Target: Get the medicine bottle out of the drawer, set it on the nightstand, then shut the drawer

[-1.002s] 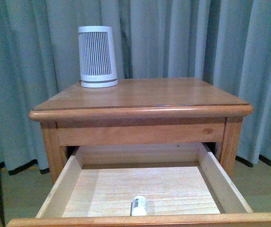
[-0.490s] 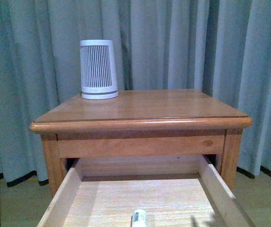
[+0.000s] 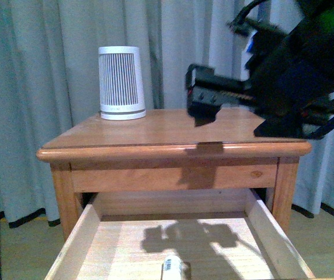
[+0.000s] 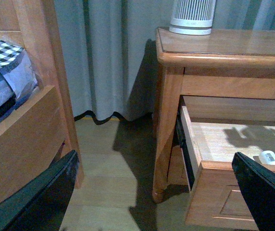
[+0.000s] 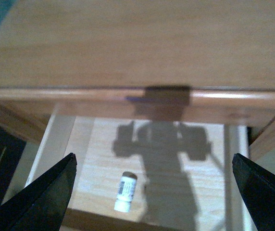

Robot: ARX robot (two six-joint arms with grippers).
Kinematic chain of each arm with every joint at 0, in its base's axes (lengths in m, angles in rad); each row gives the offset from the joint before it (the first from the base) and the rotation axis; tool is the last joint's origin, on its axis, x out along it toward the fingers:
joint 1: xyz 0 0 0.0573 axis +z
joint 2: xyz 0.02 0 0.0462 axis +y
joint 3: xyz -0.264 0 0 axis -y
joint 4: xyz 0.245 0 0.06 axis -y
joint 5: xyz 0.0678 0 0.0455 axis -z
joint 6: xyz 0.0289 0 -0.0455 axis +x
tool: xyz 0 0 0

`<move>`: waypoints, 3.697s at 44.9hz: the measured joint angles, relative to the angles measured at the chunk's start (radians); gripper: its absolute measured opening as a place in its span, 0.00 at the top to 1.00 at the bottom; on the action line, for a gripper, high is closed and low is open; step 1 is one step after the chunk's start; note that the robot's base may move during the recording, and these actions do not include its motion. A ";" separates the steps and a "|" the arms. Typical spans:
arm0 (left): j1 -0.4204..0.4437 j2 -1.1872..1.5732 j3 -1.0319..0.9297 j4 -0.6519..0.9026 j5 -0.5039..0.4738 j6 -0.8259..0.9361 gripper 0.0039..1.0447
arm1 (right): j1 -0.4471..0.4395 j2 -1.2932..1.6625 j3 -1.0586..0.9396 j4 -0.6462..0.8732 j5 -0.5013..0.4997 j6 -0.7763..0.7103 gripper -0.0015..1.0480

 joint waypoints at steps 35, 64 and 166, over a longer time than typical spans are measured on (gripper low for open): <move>0.000 0.000 0.000 0.000 0.000 0.000 0.06 | 0.145 0.443 0.061 0.041 0.068 0.028 0.07; 0.000 0.000 0.000 0.000 0.000 0.000 0.06 | 0.141 0.555 0.114 0.094 0.048 0.075 0.07; 0.000 0.000 0.000 0.000 0.000 0.000 0.06 | 0.113 0.164 0.073 0.174 0.000 0.014 0.75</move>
